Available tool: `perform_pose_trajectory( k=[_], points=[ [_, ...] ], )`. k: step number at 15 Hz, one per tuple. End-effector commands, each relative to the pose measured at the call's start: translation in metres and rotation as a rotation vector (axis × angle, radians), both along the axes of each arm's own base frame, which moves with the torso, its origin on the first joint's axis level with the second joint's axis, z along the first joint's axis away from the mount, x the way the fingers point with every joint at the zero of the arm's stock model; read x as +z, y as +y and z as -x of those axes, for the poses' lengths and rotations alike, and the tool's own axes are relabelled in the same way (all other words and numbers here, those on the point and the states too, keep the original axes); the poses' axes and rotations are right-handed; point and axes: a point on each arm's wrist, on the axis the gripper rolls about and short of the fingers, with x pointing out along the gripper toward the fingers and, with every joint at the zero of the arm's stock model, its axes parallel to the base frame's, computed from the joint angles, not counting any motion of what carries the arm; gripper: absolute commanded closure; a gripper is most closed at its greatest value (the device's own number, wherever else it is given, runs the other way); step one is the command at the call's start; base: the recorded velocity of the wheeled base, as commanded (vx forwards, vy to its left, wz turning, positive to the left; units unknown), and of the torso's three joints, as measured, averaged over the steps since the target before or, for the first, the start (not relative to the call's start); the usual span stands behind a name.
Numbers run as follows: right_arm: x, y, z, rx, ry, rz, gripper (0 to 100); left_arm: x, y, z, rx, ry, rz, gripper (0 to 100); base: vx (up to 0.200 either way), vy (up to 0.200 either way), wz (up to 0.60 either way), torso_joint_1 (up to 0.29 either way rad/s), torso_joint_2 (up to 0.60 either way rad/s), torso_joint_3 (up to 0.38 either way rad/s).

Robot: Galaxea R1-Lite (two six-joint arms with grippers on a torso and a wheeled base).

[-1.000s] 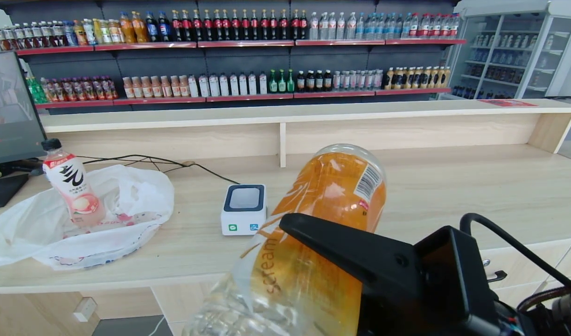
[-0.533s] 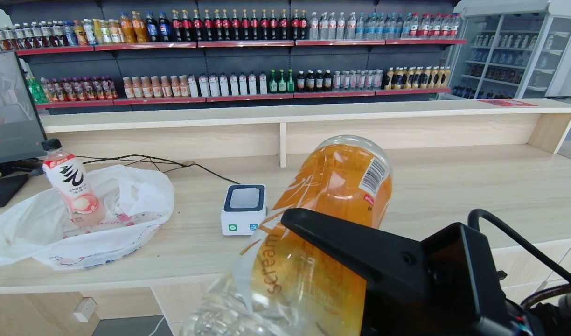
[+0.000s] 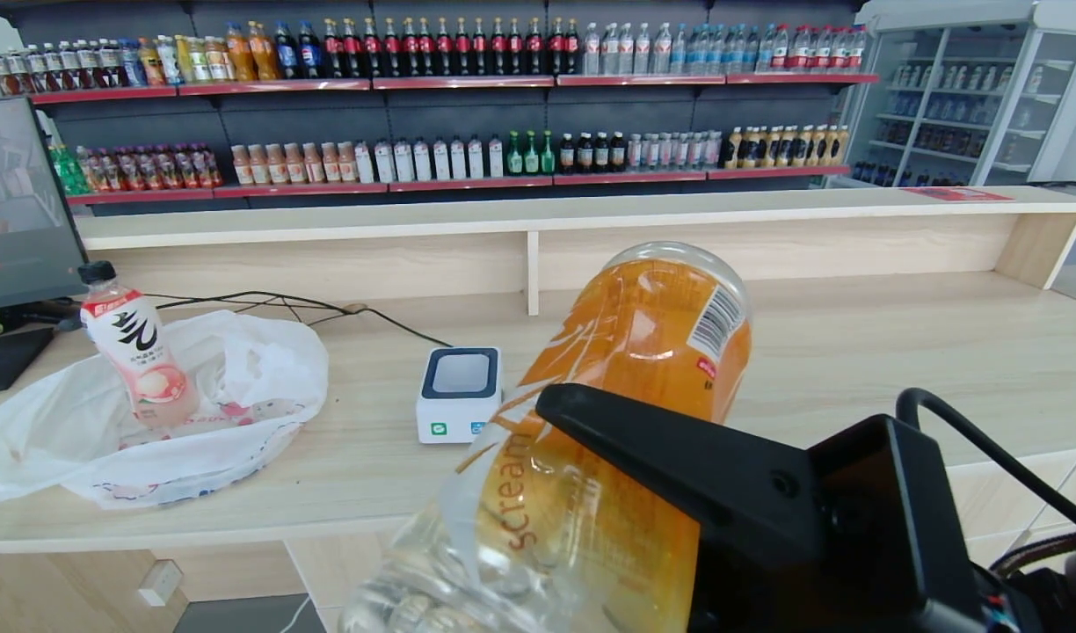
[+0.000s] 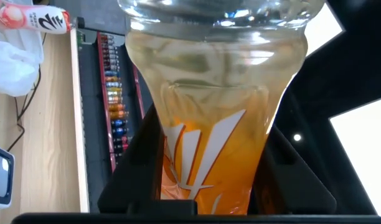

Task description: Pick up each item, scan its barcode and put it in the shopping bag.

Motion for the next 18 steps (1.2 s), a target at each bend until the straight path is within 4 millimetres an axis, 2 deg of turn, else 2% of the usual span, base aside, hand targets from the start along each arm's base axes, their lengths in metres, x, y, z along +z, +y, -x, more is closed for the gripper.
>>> perform_pose_trajectory(
  k=[1, 8, 13, 16, 18],
  points=[
    [0.000, 0.000, 0.000, 0.000, -0.001, 0.000, 100, 0.000, 0.000, 0.000, 0.000, -0.001, 0.000, 0, 0.000, 0.000, 0.00, 0.000, 0.00, 0.000],
    [-0.002, 0.000, 0.000, 0.009, 0.025, -0.002, 100, 0.000, 0.000, 0.000, 0.000, -0.001, 0.000, 0, 0.000, 0.000, 0.00, 0.000, 0.00, 0.000],
    [0.011, -0.001, -0.002, 0.076, 0.193, -0.116, 100, 0.000, 0.000, 0.000, 0.000, 0.000, -0.003, 0, 0.000, 0.000, 0.00, 0.000, 0.00, 0.000],
    [0.013, -0.004, -0.018, 0.051, 0.325, -0.193, 100, 0.000, 0.000, 0.000, 0.000, 0.000, -0.004, 0, 0.000, 0.000, 0.00, 0.000, 0.00, 0.000],
    [0.009, -0.008, -0.040, -0.002, 0.390, -0.226, 100, 0.000, 0.000, 0.000, 0.000, 0.000, -0.003, 0, 0.000, 0.000, 0.00, 0.000, 0.00, 0.000]
  ],
)
